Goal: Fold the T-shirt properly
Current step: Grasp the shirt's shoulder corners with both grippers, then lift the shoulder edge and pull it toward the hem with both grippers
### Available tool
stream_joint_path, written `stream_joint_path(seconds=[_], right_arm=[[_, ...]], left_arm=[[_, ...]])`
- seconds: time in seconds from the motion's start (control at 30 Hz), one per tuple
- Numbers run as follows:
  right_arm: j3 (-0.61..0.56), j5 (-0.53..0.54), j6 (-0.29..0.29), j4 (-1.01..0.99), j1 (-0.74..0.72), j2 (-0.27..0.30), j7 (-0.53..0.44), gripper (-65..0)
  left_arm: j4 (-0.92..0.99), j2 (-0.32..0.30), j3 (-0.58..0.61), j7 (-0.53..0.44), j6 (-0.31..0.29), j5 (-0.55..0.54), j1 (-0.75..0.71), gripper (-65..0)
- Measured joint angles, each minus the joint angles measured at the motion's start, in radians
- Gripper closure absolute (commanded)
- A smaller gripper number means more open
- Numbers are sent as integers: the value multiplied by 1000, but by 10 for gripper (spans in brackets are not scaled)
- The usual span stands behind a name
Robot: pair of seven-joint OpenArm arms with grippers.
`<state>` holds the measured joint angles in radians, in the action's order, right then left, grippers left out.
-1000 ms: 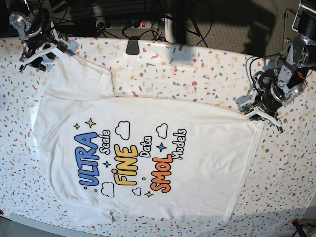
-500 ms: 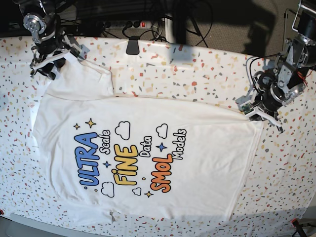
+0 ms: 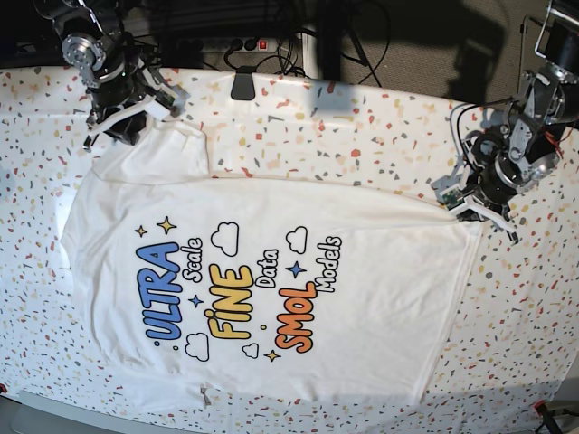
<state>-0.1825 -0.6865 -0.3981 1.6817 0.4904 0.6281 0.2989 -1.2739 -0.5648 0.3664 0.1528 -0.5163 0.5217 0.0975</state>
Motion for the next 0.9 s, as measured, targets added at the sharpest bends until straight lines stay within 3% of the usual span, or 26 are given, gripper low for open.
stream_joint_path(seconds=[0.03, 0.13, 0.27, 0.43, 0.57, 0.7, 0.9], right_arm=[[0, 21, 0, 0, 0, 0, 18, -4], [-1, 58, 42, 0, 0, 1, 28, 0], [-1, 61, 209, 0, 3, 1, 35, 0], [-2, 132, 287, 32, 35, 37, 47, 0], [20, 174, 329, 77, 92, 70, 48, 0], [107, 182, 339, 140, 186, 68, 31, 0], [198, 244, 342, 226, 342, 70, 18, 0]], left_arm=[[0, 0, 0, 0, 0, 0, 0, 0], [0, 0, 0, 8, 0, -31, 0, 0], [2, -3, 0, 23, 6, -132, 0, 0], [-34, -56, 1, 40, -16, -327, -13, 0], [-128, -108, -6, 88, -16, -395, -49, 0], [-219, -131, -16, 112, 66, -430, -119, 0], [-302, -133, -86, 110, 105, -513, -237, 0]])
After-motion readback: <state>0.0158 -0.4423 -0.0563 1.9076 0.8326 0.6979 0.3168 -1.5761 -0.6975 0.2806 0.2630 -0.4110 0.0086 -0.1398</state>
